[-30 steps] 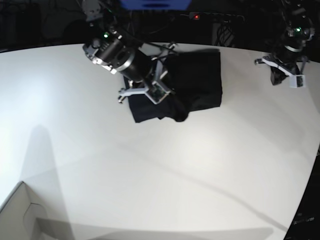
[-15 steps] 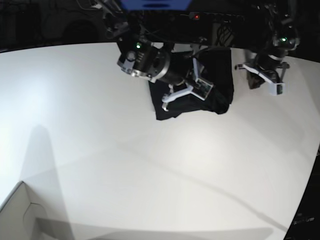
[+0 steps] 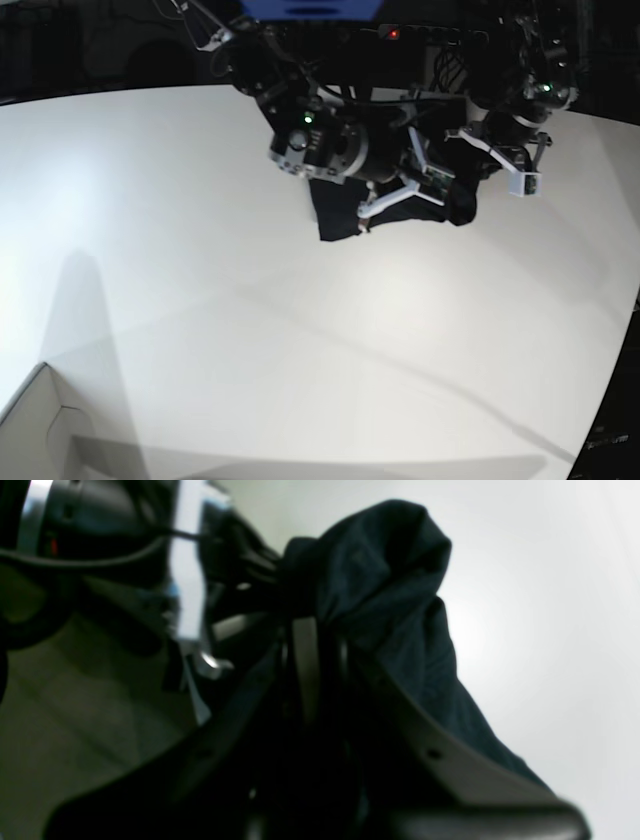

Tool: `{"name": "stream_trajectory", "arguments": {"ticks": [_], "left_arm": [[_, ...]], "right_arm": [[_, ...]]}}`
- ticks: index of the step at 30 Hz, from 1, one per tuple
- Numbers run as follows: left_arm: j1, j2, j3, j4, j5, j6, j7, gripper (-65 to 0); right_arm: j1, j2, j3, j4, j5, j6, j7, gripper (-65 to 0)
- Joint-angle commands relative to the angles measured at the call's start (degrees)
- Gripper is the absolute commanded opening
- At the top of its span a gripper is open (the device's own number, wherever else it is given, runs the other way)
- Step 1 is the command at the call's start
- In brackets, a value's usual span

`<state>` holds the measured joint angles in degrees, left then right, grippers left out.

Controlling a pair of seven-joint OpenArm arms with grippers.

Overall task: Layout the t-shirt on the table in an organized manner, then fold the t-shirt properly
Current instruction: 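Lift the shirt end with the right gripper and fold it over the body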

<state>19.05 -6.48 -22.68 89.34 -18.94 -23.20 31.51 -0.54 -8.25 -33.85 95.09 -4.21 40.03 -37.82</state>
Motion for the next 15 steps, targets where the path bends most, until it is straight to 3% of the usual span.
{"name": "stream_trajectory", "arguments": {"ticks": [1,10,15], "left_arm": [[0.2,-0.3,-0.4,0.9,0.0,-0.1,-0.2,-64.9],[1.6,-2.4,-0.5,1.0,-0.4,-0.1,-0.2,-64.9],[1.6,-2.4,-0.5,1.0,-0.2,-0.1,-0.2,-64.9]], "right_arm": [[1.4,-0.7,-0.7,0.3,1.1,0.0,1.8,-65.0],[5.3,-0.7,-1.5,-3.3,3.2,0.0,1.8,-65.0],[6.0,-0.7,-2.4,-4.3,8.4,0.0,1.8,-52.4]]}}
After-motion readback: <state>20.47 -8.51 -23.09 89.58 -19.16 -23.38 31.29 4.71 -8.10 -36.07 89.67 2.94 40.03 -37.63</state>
